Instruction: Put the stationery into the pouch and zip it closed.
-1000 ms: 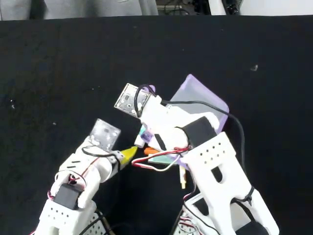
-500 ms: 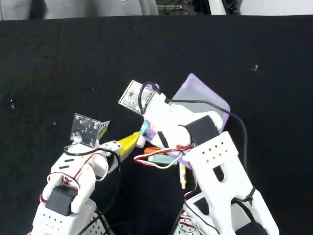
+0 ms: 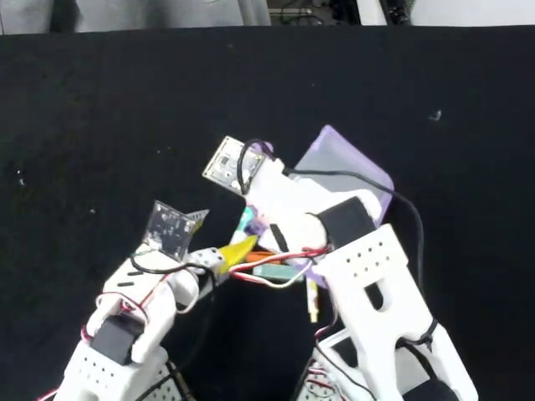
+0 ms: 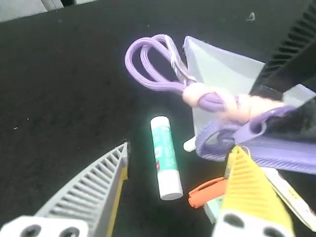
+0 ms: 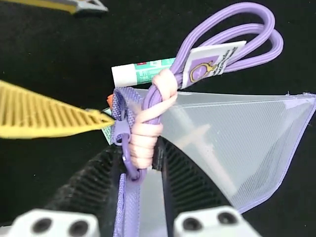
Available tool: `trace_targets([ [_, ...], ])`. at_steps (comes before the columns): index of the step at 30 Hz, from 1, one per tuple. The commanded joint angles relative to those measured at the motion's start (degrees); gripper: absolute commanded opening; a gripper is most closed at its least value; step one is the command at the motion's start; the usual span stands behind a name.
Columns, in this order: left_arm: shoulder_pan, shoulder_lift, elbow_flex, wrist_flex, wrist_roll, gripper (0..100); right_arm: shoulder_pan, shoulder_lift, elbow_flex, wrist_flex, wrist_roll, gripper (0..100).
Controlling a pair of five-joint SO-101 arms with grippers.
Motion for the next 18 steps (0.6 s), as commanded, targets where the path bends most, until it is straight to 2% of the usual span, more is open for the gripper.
trace_targets([
  [1, -1.6, -0.4, 1.4, -5.9, -0.5, 31, 1.0, 0.3, -1.8, -0.1, -0.1, 1.1],
  [14, -2.3, -0.4, 0.9, -7.4, -0.5, 31, 1.0, 0.3, -1.5, 0.0, 0.0, 1.1],
  [18, 1.9, -0.4, 1.4, -7.4, -2.9, 31, 1.0, 0.3, -1.5, 0.1, 0.0, 1.1],
])
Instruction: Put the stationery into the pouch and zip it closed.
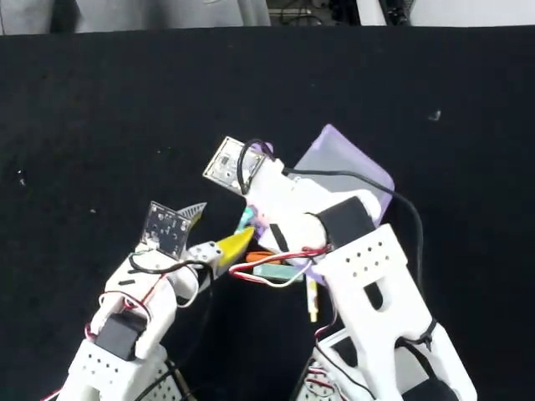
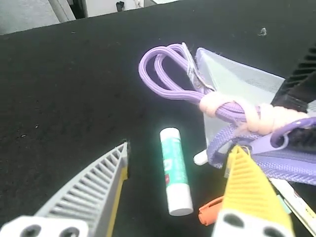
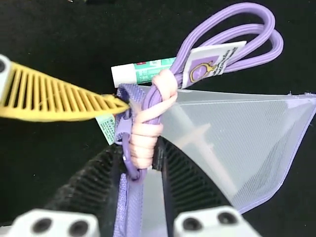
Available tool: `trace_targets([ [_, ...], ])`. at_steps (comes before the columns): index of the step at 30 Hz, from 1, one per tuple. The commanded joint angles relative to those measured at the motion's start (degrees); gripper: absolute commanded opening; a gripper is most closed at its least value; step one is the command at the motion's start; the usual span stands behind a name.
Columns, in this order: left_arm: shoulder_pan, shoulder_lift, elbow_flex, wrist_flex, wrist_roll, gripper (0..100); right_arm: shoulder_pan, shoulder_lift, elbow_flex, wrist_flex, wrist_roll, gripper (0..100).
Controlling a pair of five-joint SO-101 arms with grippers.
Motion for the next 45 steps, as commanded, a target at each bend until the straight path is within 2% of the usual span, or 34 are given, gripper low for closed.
trace_targets([
  [1, 4.0, -0.4, -1.2, -1.5, -3.3, 31, 1.0, 0.3, -1.5, 0.1, 0.0, 1.1],
  [4, 5.3, -0.4, -1.7, -1.6, -4.8, 25, 1.0, 0.3, -1.5, 0.2, 0.0, 1.1],
  [9, 5.2, -0.3, 1.1, -7.7, -7.2, 16, 1.0, 0.3, -1.5, 0.3, 0.0, 1.1],
  [16, 6.0, -0.3, 2.6, -9.7, -8.6, 16, 1.0, 0.3, -1.5, 0.3, 0.0, 1.1],
  [22, 9.9, -0.3, 2.6, -9.1, -8.7, 16, 1.3, 0.3, -1.5, 0.3, 0.0, 1.1],
  [28, 6.7, -0.3, 2.6, -4.3, -8.4, 16, 1.3, 0.3, -1.5, 0.2, 0.0, 1.1],
  [34, 7.0, -0.3, 0.7, -0.3, -8.1, 16, 1.3, 0.3, -1.5, 0.3, 0.0, 1.1],
  [45, 7.1, -0.3, -4.5, 4.7, 0.1, 16, 1.3, 0.3, -1.5, 0.0, -0.1, 1.1],
])
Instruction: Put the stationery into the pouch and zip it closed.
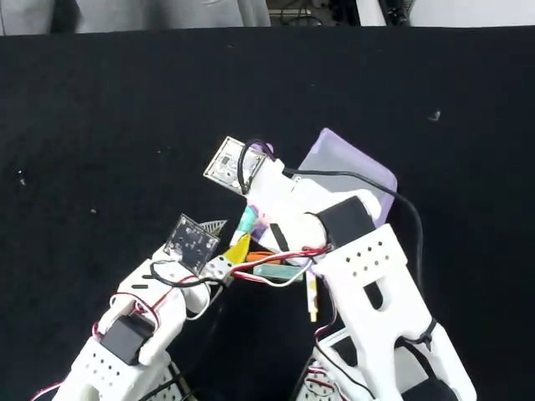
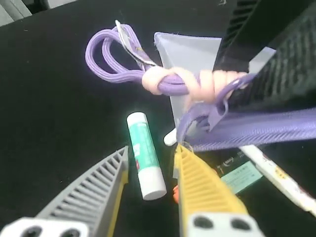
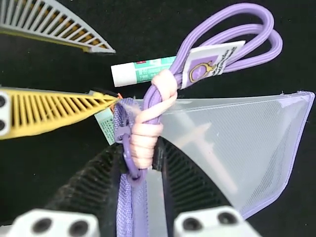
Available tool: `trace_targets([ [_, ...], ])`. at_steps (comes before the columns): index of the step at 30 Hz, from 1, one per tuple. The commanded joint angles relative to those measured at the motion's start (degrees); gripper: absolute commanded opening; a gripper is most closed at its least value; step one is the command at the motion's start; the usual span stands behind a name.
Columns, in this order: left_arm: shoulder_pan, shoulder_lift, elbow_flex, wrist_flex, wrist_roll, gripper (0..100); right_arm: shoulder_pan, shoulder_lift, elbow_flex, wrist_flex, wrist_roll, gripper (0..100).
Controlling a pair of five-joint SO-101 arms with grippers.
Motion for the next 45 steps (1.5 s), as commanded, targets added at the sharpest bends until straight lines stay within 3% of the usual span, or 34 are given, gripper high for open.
trace_targets([
  [1, 0.0, -0.3, -4.7, 0.3, 2.5, 16, 1.1, 0.3, -1.5, 0.0, -0.1, 1.1],
  [9, 4.9, -0.3, -9.9, 6.3, 2.5, 16, 1.1, 0.4, -1.0, -0.1, -0.1, 1.1],
  [19, 0.7, -0.2, -5.1, -1.5, 2.3, 16, 1.1, 0.4, -0.9, -0.2, -0.1, 1.1],
  [29, 1.1, 0.6, -5.1, -1.8, 2.3, 18, 1.1, 0.4, -1.0, -0.2, -0.1, 1.1],
  [33, 1.1, 8.5, -7.5, -4.0, 2.6, 28, 1.1, 0.4, -1.0, -0.2, -0.1, 1.1],
  [40, 0.7, 27.7, -14.9, -9.7, 2.6, 28, 1.1, 0.4, -1.0, -0.2, -0.1, 1.1],
  [45, -0.9, 30.2, -14.8, -12.1, 2.6, 28, 1.1, 0.4, -0.8, -0.2, -0.1, 1.1],
])
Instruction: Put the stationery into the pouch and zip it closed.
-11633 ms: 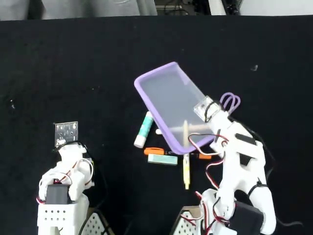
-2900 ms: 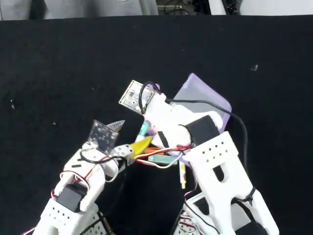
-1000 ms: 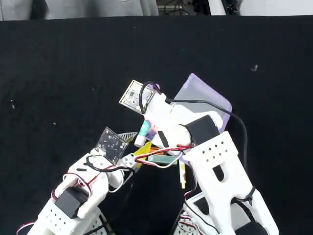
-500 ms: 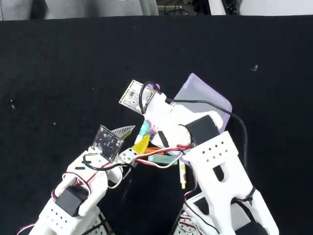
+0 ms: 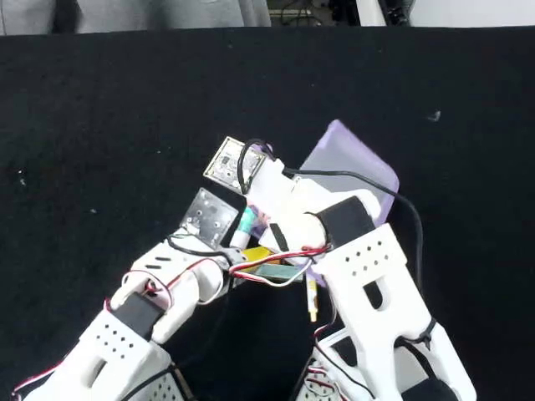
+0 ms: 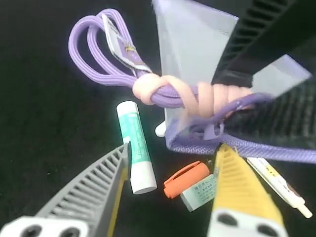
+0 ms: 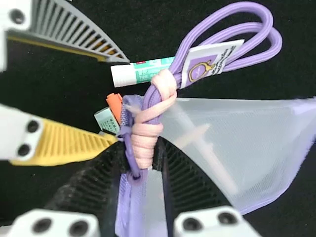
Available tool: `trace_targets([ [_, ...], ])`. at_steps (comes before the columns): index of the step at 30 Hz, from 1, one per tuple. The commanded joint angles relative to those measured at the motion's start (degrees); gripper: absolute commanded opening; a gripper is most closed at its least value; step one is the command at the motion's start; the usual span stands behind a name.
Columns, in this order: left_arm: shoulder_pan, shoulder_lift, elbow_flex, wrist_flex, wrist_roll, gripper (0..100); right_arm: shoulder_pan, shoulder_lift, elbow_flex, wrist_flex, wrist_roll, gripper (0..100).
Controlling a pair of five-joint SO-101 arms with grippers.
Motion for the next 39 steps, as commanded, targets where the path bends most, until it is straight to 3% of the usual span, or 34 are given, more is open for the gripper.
trace_targets([
  [1, -2.5, 0.9, -3.8, -1.8, 0.8, 28, 1.2, 0.4, -0.8, -0.1, -0.2, 1.1],
  [9, -2.9, 0.9, -4.1, -1.7, 0.8, 28, 1.3, 0.3, 1.7, 0.5, 1.5, 1.1],
  [16, -2.8, 0.9, -3.8, -1.9, 0.8, 28, 7.2, 0.3, 2.4, 1.1, 5.5, 1.1],
  [26, -0.1, 1.4, -3.6, -2.4, 0.7, 28, 7.0, 0.3, 2.2, 1.1, 6.2, 1.1],
  [32, -0.2, 1.6, -0.2, -8.8, 0.7, 28, 7.0, 0.3, 2.2, 1.1, 6.0, 1.1],
  [39, -0.4, 1.6, 0.1, -9.7, 0.4, 28, 7.0, 0.3, 2.2, 1.1, 6.0, 1.1],
])
